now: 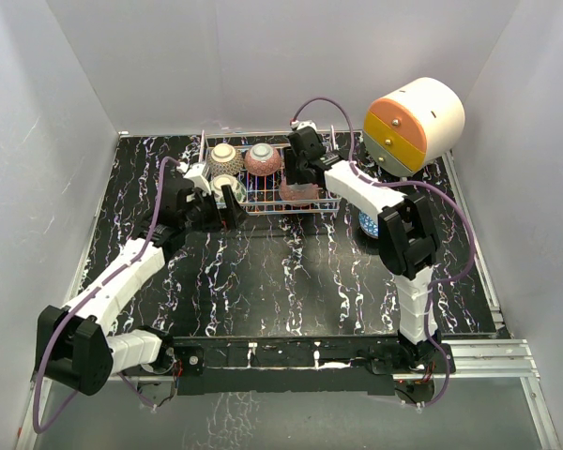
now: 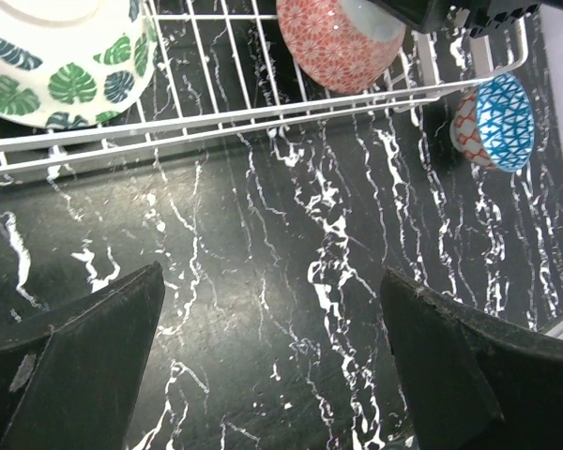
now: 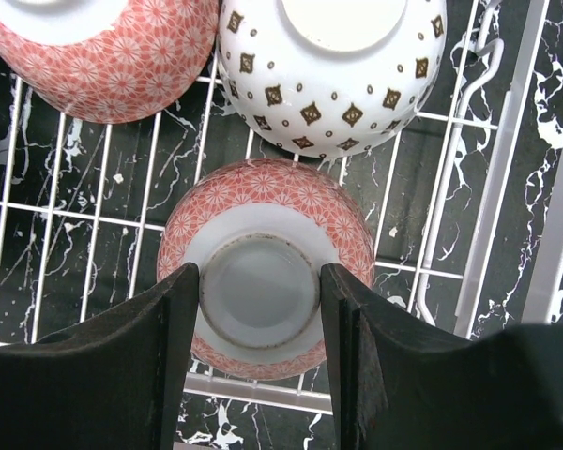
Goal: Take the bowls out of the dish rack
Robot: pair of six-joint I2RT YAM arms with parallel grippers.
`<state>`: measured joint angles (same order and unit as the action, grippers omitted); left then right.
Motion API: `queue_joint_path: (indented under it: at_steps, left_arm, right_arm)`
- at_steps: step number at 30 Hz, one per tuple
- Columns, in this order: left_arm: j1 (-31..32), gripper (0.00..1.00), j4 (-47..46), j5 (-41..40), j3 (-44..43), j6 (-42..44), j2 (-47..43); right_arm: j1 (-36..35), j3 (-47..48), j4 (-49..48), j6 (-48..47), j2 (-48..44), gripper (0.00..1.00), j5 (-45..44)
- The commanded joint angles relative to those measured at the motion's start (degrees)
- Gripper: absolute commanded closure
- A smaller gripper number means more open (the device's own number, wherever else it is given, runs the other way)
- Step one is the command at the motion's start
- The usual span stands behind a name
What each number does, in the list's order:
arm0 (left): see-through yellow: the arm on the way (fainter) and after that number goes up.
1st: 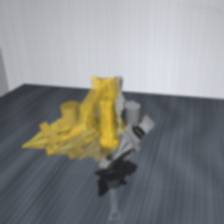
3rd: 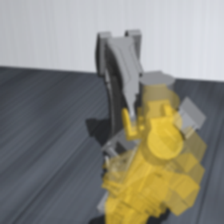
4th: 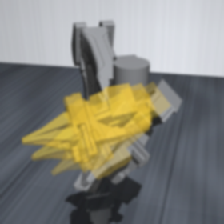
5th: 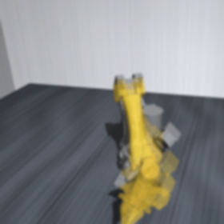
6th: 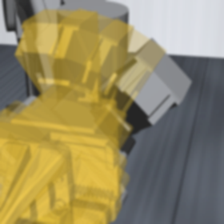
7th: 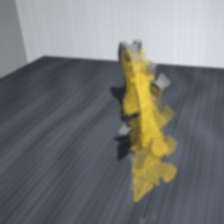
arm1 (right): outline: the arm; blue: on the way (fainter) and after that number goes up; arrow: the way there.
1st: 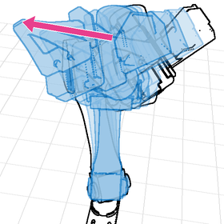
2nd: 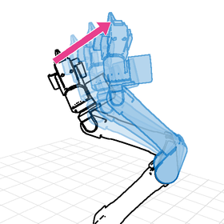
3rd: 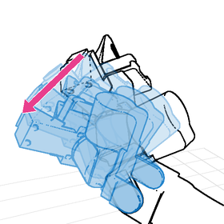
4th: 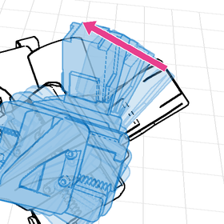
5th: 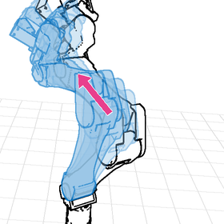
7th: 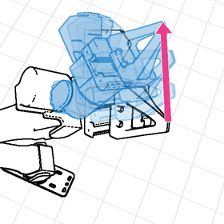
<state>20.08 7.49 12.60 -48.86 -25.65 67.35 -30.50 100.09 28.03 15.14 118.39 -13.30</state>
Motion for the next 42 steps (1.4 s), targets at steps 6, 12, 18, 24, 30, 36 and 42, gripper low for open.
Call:
queue_joint_path:
  at_steps: [6,12,18,24,30,36,42]
  left_arm:
    - [-0.24,0.03,-10.74,5.47,-3.11,-6.56,1.43]
    - [-0.27,0.03,-20.22,7.85,-4.29,-12.36,5.74]
    - [-0.66,0.03,-35.09,11.27,-3.86,-20.05,12.54]
    - [-0.92,0.03,-49.78,12.24,-1.30,-25.29,17.15]
    - [-0.92,0.03,-59.63,13.81,-0.58,-28.73,21.27]
    - [-0.92,0.04,-81.55,18.73,2.17,-34.13,26.42]
    - [-0.87,0.07,-98.26,20.77,2.33,-42.65,33.46]
  right_arm:
    - [0.02,7.60,-1.56,0.34,-1.60,0.76,0.90]
    - [0.35,8.34,-1.83,1.84,-3.36,0.77,4.66]
    - [1.93,7.14,-3.44,4.37,-7.89,0.77,12.63]
    - [4.65,3.75,-6.41,7.04,-13.35,0.77,19.72]
    - [6.20,3.00,-7.50,8.80,-16.48,0.77,26.12]
    - [7.09,1.28,-9.08,10.12,-18.00,0.77,31.73]
    - [8.76,-1.70,-11.94,12.29,-21.67,0.77,36.57]
